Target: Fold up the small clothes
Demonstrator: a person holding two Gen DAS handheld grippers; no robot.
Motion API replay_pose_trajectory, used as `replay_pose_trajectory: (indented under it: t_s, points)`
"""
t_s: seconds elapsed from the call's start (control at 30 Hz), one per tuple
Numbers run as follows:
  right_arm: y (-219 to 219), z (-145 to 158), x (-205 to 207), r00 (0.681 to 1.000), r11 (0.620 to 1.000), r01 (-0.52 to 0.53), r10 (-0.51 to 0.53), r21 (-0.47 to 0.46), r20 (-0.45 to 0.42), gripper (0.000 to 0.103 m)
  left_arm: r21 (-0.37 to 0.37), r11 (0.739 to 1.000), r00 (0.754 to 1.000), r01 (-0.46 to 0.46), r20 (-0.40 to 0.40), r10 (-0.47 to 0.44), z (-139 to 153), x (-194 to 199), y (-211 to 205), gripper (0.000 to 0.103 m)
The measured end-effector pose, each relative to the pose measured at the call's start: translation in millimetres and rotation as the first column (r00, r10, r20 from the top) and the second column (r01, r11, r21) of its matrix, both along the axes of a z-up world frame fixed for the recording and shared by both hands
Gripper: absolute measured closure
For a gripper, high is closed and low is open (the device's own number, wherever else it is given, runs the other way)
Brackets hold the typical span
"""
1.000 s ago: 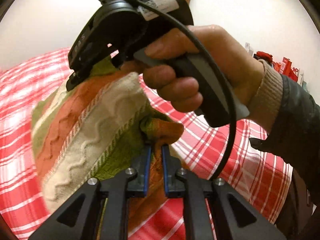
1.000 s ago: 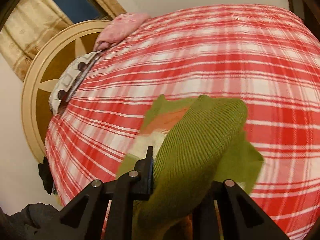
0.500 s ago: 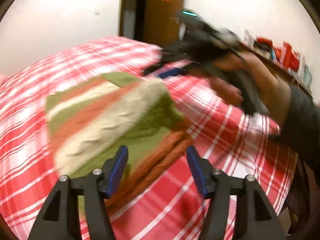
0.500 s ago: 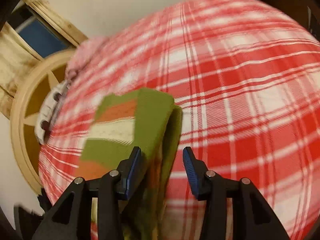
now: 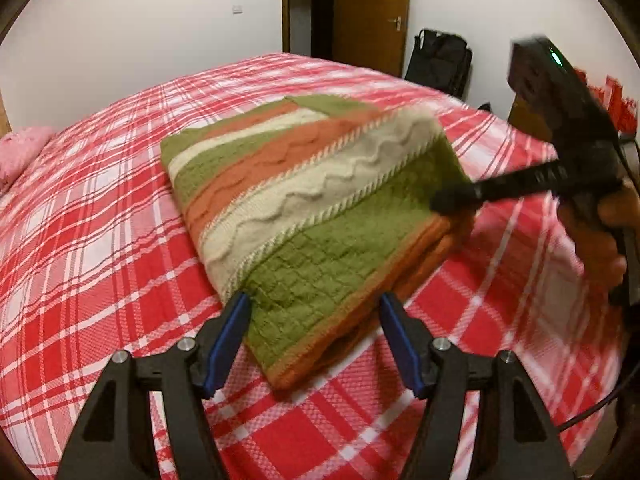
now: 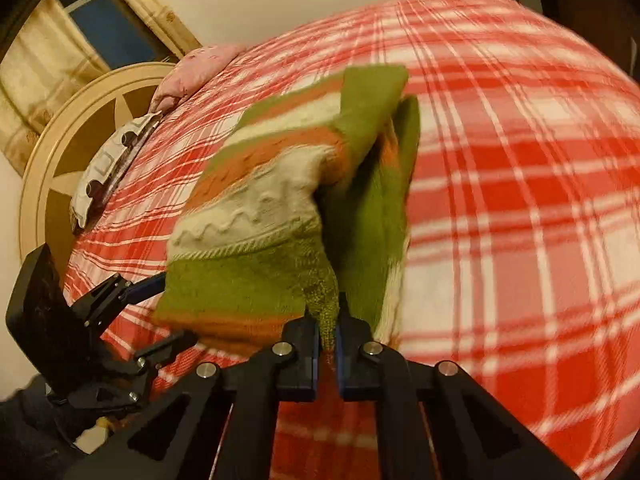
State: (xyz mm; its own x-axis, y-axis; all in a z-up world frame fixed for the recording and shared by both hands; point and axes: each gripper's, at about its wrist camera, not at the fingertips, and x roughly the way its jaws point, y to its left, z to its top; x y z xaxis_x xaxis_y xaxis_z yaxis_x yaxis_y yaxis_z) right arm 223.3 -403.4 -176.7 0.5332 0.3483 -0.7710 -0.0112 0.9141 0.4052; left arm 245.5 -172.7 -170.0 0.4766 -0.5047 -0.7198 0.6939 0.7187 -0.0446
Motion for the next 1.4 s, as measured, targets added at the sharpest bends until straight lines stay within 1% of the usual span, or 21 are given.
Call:
replay_pose_trajectory:
  t_s: [0.1, 0.13, 0.2, 0.3, 0.33, 0.4, 0.43, 0.47, 0.5, 0.57, 0.63, 0.7, 0.77, 0.8, 0.87, 0.9, 0.93, 1.03, 1.17, 1.3, 1.4]
  points:
    - [5.7, 9.6, -18.7, 1.0, 1.0, -0.002, 0.002, -0.029, -0.004, 0.098, -0.014, 0.999, 1.0, 0.029, 0.004, -0.029, 8.5, -0.8, 5.0, 0.034]
    - [3.2, 8.0, -21.3, 1.0, 0.999, 0.01, -0.011, -0.032, -0.022, 0.098, -0.01, 0.999, 0.999, 0.034, 0.009, -0.034, 8.8, 0.0, 7.8, 0.034]
    - [-2.4, -5.4, -19.6, 0.997, 0.995, 0.037, -0.044, -0.093, -0.067, 0.098, -0.015, 0.999, 0.999, 0.032, 0.005, -0.032, 8.4, 4.1, 11.7, 0.034]
    - [-6.9, -9.0, -12.0, 0.996, 0.999, 0.026, -0.029, -0.033, -0.079, 0.097, -0.045, 0.999, 1.0, -0.015, 0.013, 0.016, 15.6, 15.0, 16.9, 0.034]
    - [-5.4, -4.2, -11.4, 0.997, 0.998, 0.019, -0.023, -0.058, -0.075, 0.094, -0.049, 0.998, 0.999, -0.029, 0.016, 0.03, 16.6, 17.7, 17.5, 0.03]
    - [-2.8, 8.3, -12.6, 0.998, 0.992, 0.025, -0.031, -0.12, -0.053, 0.078, -0.04, 0.998, 0.998, -0.051, 0.037, 0.053, 19.1, 22.6, 14.4, 0.028]
    - [-1.7, 19.9, -14.4, 0.998, 0.984, 0.051, -0.055, -0.17, -0.02, 0.062, -0.032, 0.998, 0.998, -0.053, 0.041, 0.055, 17.8, 25.0, 12.3, 0.028]
    - [-0.6, 28.1, -16.0, 0.997, 0.976, 0.076, -0.076, -0.203, 0.011, 0.052, -0.021, 0.998, 0.998, -0.059, 0.037, 0.059, 15.6, 27.8, 9.9, 0.028]
    - [-0.2, 38.6, -16.0, 0.994, 0.971, 0.102, -0.092, -0.216, 0.055, 0.052, -0.001, 0.998, 0.997, -0.065, 0.031, 0.065, 12.7, 30.5, 6.7, 0.028]
    - [4.6, 58.9, -13.1, 0.988, 0.981, 0.101, -0.078, -0.167, 0.137, 0.051, 0.03, 0.997, 0.997, -0.069, 0.024, 0.068, 6.6, 34.0, 2.1, 0.028]
    - [16.7, 68.9, -3.6, 0.981, 0.993, 0.039, -0.016, -0.115, 0.193, 0.051, 0.034, 0.997, 0.997, -0.075, 0.001, 0.075, 0.9, 36.4, 1.6, 0.028]
    - [31.5, 67.5, 7.3, 0.977, 0.993, -0.013, 0.038, -0.12, 0.21, 0.051, 0.033, 0.996, 0.996, -0.081, -0.026, 0.082, -3.1, 39.8, 2.5, 0.028]
    - [45.7, 54.8, 25.9, 0.979, 0.984, -0.032, 0.066, -0.176, 0.191, 0.051, 0.035, 0.995, 0.995, -0.094, -0.04, 0.096, -6.7, 41.9, 4.0, 0.023]
    - [48.0, 42.1, 36.6, 0.986, 0.977, -0.021, 0.055, -0.213, 0.156, 0.051, 0.036, 0.994, 0.994, -0.103, -0.043, 0.104, -7.9, 42.5, 4.8, 0.021]
    - [45.3, 18.0, 49.6, 0.996, 0.978, 0.0, 0.018, -0.21, 0.084, 0.051, 0.036, 0.994, 0.993, -0.104, -0.052, 0.106, -9.3, 42.6, 5.6, 0.016]
    - [37.5, 6.4, 53.0, 0.998, 0.983, 0.021, -0.01, -0.185, 0.063, 0.051, 0.04, 0.994, 0.992, -0.104, -0.062, 0.106, -11.4, 43.5, 5.9, 0.015]
    - [30.7, 1.2, 51.7, 0.997, 0.988, 0.032, -0.02, -0.15, 0.076, 0.051, 0.041, 0.994, 0.992, -0.104, -0.067, 0.106, -12.9, 43.8, 6.6, 0.014]
    - [22.3, -3.9, 46.6, 0.995, 0.992, 0.02, -0.008, -0.123, 0.101, 0.052, 0.034, 0.993, 0.991, -0.109, -0.079, 0.111, -17.2, 45.3, 9.7, 0.009]
    - [24.9, -8.4, 44.4, 0.993, 0.992, 0.007, 0.008, -0.126, 0.115, 0.052, 0.017, 0.992, 0.987, -0.121, -0.105, 0.122, -20.0, 48.3, 12.7, 0.006]
    - [22.2, -7.3, 38.8, 0.994, 0.992, -0.005, 0.018, -0.124, 0.106, 0.052, 0.03, 0.992, 0.986, -0.124, -0.106, 0.127, -16.4, 46.8, 14.5, 0.004]
    - [22.0, 1.5, 29.0, 0.994, 0.99, -0.034, 0.047, -0.135, 0.097, 0.051, 0.035, 0.992, 0.988, -0.125, -0.092, 0.127, -7.4, 45.0, 18.4, 0.004]
